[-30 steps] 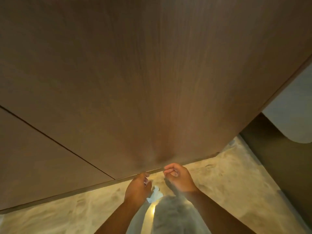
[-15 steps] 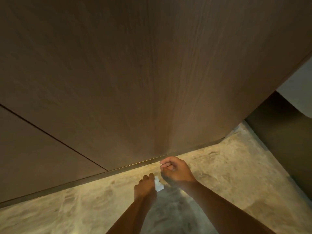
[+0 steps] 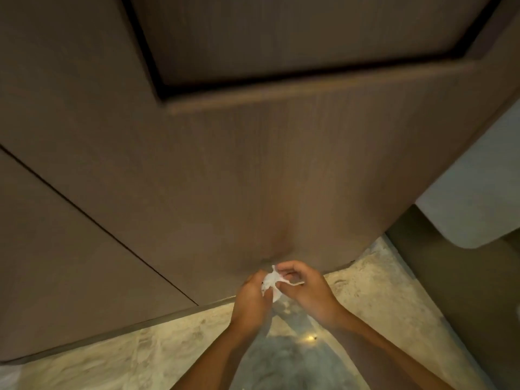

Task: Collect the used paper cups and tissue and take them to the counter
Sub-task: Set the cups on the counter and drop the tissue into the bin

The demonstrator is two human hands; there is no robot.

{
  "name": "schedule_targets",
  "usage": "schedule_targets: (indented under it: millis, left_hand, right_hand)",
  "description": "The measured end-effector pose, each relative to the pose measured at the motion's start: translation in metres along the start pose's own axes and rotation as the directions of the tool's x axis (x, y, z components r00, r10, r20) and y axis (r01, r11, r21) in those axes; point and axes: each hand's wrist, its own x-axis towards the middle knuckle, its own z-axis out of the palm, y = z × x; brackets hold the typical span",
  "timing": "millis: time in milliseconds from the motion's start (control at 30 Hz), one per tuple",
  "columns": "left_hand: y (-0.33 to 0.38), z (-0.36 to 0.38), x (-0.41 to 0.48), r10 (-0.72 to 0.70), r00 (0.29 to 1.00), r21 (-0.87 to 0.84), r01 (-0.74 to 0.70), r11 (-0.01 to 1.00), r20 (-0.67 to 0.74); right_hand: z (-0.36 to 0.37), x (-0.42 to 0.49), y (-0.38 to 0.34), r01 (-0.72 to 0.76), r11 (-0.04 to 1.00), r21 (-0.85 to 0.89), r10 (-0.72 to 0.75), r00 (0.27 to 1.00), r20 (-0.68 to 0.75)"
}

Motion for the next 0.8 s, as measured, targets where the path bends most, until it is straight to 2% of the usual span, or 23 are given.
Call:
schedule_targets:
  millis: [167, 467, 567, 800]
  left_hand:
    - [0.114, -0.054, -0.041, 0.071, 0.997, -0.032, -0.070, 0.997, 0.020]
    - [0.305, -0.166, -0.115, 0.148, 0.989, 0.010, -0.148, 0.989, -0.030]
    - [0.353, -0.197, -0.133, 0.169, 0.983, -0.028, -0.171, 0.985, -0.072]
    - [0.414, -0.239, -0.150, 0.135, 0.991, -0.008, -0.135, 0.991, -0.006]
  right_hand:
    - [-0.025, -0.049, -0.110, 0.005, 0.997, 0.082, -0.001, 0.999, -0.054]
    - [-0.063, -0.124, -0.309, 0.094, 0.995, 0.030, -0.089, 0.987, -0.133]
    - [-0.070, -0.141, -0.359, 0.094, 0.994, 0.062, -0.084, 0.986, -0.145]
    - [-0.085, -0.162, -0.424, 0.069, 0.998, 0.004, -0.066, 0.972, -0.228]
